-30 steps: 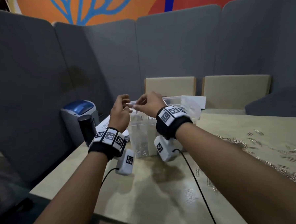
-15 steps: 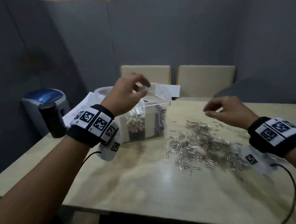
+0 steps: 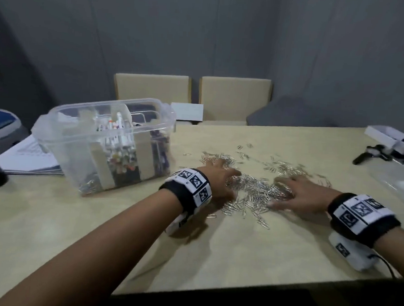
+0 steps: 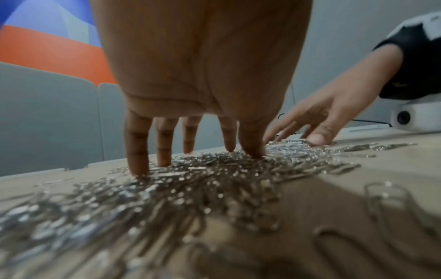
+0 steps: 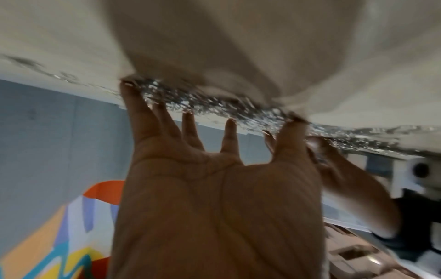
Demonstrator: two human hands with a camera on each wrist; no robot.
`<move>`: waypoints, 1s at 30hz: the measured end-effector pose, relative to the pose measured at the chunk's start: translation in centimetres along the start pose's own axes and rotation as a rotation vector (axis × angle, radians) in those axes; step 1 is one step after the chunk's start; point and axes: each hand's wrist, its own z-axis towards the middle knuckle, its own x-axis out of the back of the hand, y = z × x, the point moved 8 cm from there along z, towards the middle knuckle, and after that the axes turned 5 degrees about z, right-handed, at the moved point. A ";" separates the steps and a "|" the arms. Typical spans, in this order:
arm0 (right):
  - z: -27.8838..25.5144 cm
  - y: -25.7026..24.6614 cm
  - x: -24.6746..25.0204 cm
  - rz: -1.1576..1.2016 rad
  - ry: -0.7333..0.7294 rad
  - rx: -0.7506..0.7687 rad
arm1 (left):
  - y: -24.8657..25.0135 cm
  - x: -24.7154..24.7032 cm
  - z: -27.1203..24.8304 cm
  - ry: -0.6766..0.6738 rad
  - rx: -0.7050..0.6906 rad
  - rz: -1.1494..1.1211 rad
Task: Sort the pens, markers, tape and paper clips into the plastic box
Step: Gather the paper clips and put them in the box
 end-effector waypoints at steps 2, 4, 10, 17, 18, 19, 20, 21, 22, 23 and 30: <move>0.3 -2.0 -0.1 -0.044 0.014 0.084 | 1.0 0.2 0.6 -0.004 -0.032 0.046; 0.5 -3.6 0.6 -0.077 0.065 0.152 | 1.5 0.8 1.1 0.036 -0.057 0.037; 0.3 -5.0 3.4 -0.009 0.277 0.127 | 1.3 2.3 1.1 0.129 -0.057 -0.027; 0.3 -6.2 6.7 0.114 0.487 0.100 | -2.7 7.4 -1.8 0.390 0.000 -0.217; 0.2 -6.5 7.2 0.159 0.519 0.114 | -3.5 8.6 -2.7 0.420 -0.003 -0.279; 0.2 -7.1 7.8 0.216 0.543 0.135 | -4.5 9.9 -3.7 0.451 0.000 -0.356; 0.2 -7.8 8.3 0.273 0.559 0.162 | -5.6 11.2 -4.9 0.485 0.009 -0.428; 0.2 -8.7 8.9 0.320 0.573 0.193 | -6.9 12.5 -6.3 0.524 0.023 -0.489; 0.0 -9.8 9.6 0.356 0.588 0.222 | -8.2 13.8 -7.8 0.563 0.036 -0.541; -0.1 -11.0 10.3 0.395 0.598 0.250 | -9.7 14.9 -9.3 0.601 0.056 -0.580; -0.5 -22.6 14.7 0.531 0.624 0.478 | -24.1 18.5 -20.5 0.857 0.468 -0.599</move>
